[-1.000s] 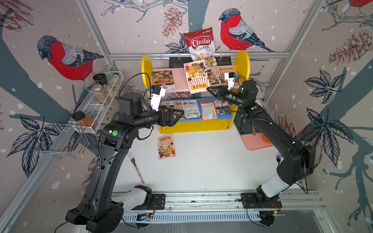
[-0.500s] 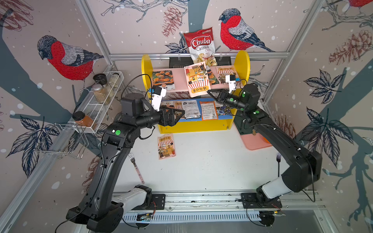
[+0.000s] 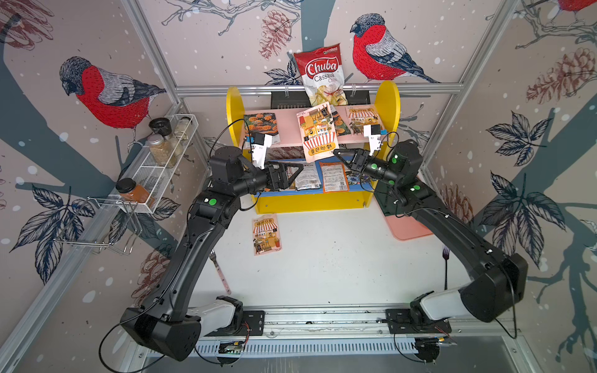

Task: Take the seed bag off the shelf
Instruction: Pick up the seed packet from the shelf, then place the seed packet at the center of the board.

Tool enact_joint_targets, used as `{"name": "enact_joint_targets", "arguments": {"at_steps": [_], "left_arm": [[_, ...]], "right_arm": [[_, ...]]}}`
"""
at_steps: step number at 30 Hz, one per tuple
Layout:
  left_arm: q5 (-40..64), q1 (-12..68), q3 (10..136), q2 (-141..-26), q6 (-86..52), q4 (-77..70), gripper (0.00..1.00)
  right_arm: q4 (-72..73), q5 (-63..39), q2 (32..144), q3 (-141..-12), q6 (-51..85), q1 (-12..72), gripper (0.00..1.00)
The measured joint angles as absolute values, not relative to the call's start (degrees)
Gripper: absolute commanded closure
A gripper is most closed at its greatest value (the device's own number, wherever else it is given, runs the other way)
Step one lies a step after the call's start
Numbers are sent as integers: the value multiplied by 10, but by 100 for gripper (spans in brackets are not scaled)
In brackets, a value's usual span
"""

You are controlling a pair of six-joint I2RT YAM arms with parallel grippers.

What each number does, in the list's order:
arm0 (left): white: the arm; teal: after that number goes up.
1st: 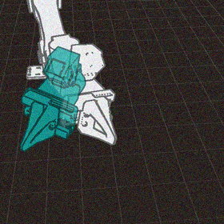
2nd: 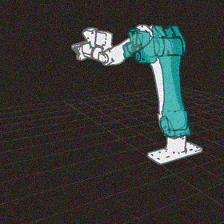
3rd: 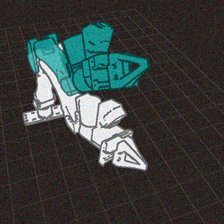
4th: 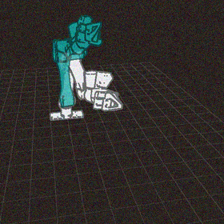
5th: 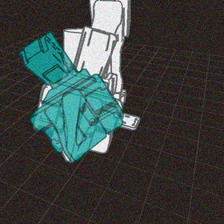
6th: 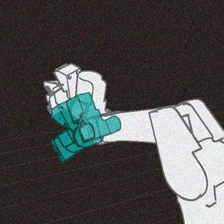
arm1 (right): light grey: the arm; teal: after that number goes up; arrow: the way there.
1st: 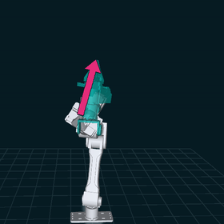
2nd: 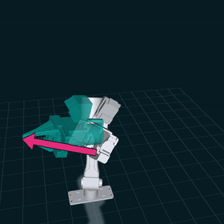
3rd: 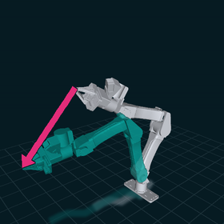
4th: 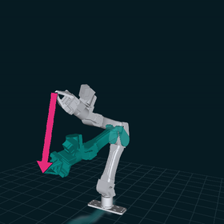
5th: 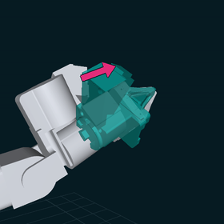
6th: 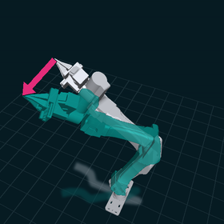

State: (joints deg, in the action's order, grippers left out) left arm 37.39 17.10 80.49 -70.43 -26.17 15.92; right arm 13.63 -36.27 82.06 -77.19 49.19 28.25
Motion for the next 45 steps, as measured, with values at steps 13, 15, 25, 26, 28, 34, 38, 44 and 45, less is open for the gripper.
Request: {"name": "enact_joint_targets", "arguments": {"at_steps": [13,15,25,26,28,34,38,44,45], "left_arm": [[392,174,812,-788,-317,60,34],[393,175,814,-797,-329,51,47],[416,185,837,-834,-347,20,65],[418,185,837,-835,-348,20,66],[419,185,837,-838,-357,20,71],[419,185,841,-846,-358,19,90],[419,185,844,-846,-359,20,100],[422,186,843,-842,-359,20,100],[422,186,842,-839,-359,21,100]], "right_arm": [[145,-363,807,-757,492,290,100],[145,-363,806,-756,492,291,100],[146,-363,804,-752,493,292,100],[146,-363,803,-752,493,292,100],[147,-363,802,-752,493,292,100],[149,-363,801,-750,493,292,100],[152,-361,800,-747,493,292,100],[163,-359,794,-735,492,292,100],[164,-357,792,-732,492,292,100]]}}
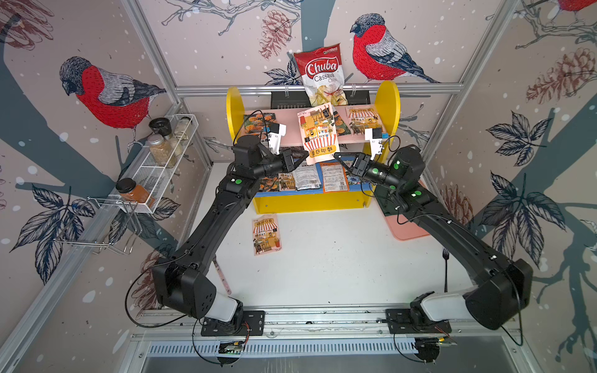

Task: Take the seed bag off the shelf
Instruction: Place the seed packet at the center of the board.

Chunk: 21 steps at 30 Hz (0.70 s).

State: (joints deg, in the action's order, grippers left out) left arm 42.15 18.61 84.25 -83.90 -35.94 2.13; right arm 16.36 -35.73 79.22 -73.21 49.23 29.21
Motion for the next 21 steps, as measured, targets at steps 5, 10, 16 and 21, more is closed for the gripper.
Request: {"name": "enact_joint_targets", "arguments": {"at_steps": [5,10,16,21], "left_arm": [[421,188,835,-813,-354,37,100],[417,195,803,-790,-347,62,100],[399,201,722,-743,-341,81,100],[387,206,658,-694,-341,81,100]], "right_arm": [[163,-346,774,-707,482,295,100],[162,-334,750,-668,476,305,100],[162,-323,721,-612,466,323,100],[163,-308,690,-561,464,342,100]]}}
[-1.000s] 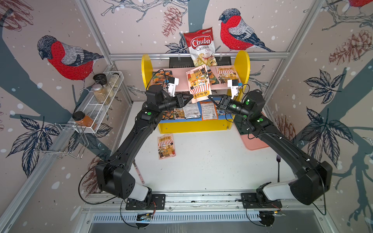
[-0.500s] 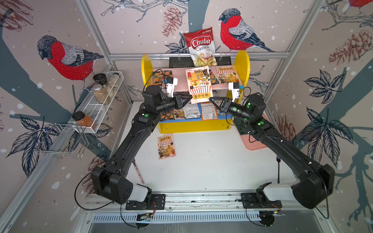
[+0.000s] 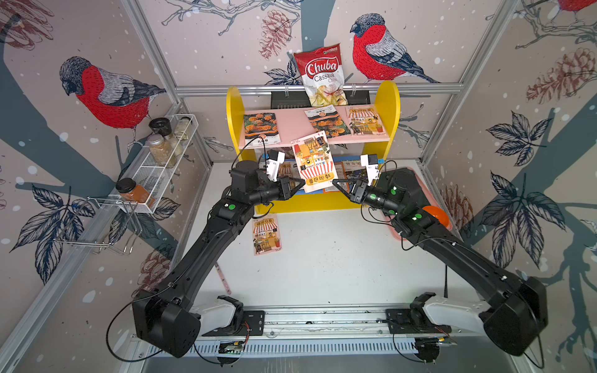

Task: Take the seed bag off the shelf
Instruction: Place the seed packet at the center of the board.

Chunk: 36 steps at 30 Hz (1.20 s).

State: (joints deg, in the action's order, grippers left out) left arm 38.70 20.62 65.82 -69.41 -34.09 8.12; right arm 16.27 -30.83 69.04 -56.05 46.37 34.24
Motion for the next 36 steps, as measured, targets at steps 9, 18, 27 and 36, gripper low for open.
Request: {"name": "enact_joint_targets", "arguments": {"at_steps": [9,18,27,36], "left_arm": [[356,213,528,-620,-354,79,100],[342,215,441,-591,-356,66,100],[319,215,384,-595,-354,82,100],[218,214,364,-643,-344,140,100]], "right_arm": [[180,-269,666,-464,465,393,100],[206,-228,668,-397,466,428,100],[258,-184,706,-330,481,467,100],[297,-133,789,-307,495,503,100]]}}
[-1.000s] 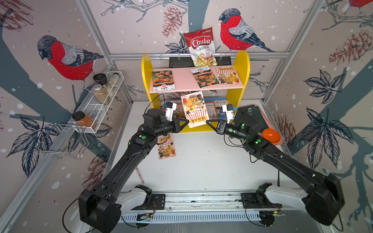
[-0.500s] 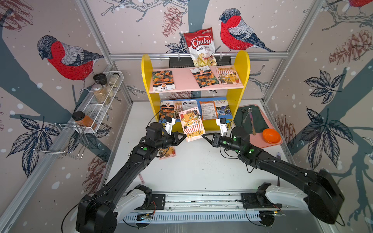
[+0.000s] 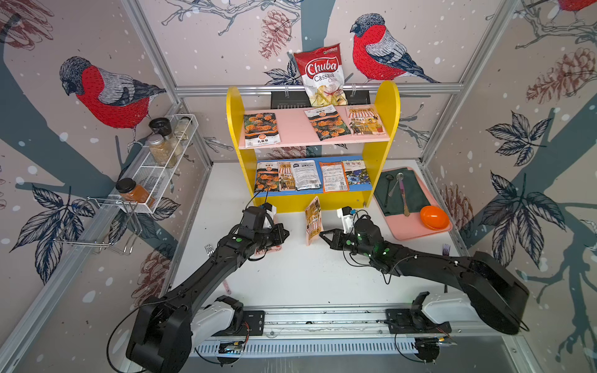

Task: Take the seed bag off the shelf
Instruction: Place the seed packet at the center of the board.

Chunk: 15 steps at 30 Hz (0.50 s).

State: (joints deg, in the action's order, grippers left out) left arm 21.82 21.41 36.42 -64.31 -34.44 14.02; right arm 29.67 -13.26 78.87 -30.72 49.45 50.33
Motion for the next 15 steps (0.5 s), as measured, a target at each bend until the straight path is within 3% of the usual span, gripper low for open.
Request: {"name": "enact_joint_targets", "arguments": {"at_steps": [15], "left_arm": [[158,214,369,-667,-345,180,100]], "right_arm": [[371,-119,927,-322,512,524,100]]}}
